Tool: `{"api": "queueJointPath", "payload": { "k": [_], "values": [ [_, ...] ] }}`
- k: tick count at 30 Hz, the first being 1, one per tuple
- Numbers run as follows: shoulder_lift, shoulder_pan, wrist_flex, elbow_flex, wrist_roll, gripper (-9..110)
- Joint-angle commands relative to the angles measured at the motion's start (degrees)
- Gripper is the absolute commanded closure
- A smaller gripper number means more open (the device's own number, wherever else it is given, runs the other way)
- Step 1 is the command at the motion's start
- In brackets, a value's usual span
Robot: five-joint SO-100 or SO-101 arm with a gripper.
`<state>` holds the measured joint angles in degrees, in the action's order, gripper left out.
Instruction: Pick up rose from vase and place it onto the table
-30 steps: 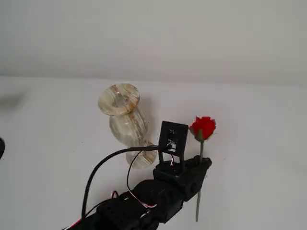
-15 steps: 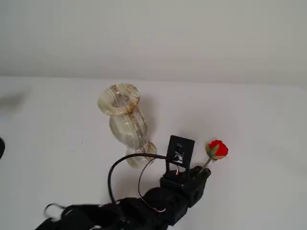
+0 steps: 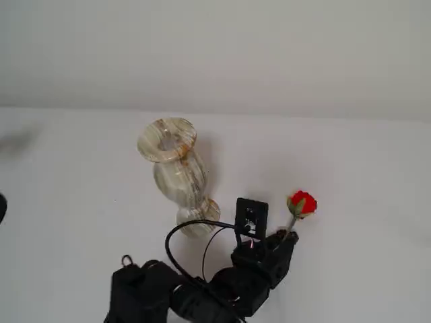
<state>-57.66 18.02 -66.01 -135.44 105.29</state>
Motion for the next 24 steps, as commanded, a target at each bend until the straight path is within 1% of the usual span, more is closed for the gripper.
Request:
{"api": "queueJointPath", "payload": {
  "k": [1,6,14,19,24],
  "values": [
    [0.09,-1.32,-3.6,3.96,0.53,102],
    [1.67,-2.72,-5.19,4.13,0.18,101],
    [8.44,-4.39,-11.6,4.83,0.44,101],
    [9.49,-4.39,-12.83,5.27,0.88,88],
    [9.05,-3.52,-12.92,5.45,1.58,81]
  ]
}}
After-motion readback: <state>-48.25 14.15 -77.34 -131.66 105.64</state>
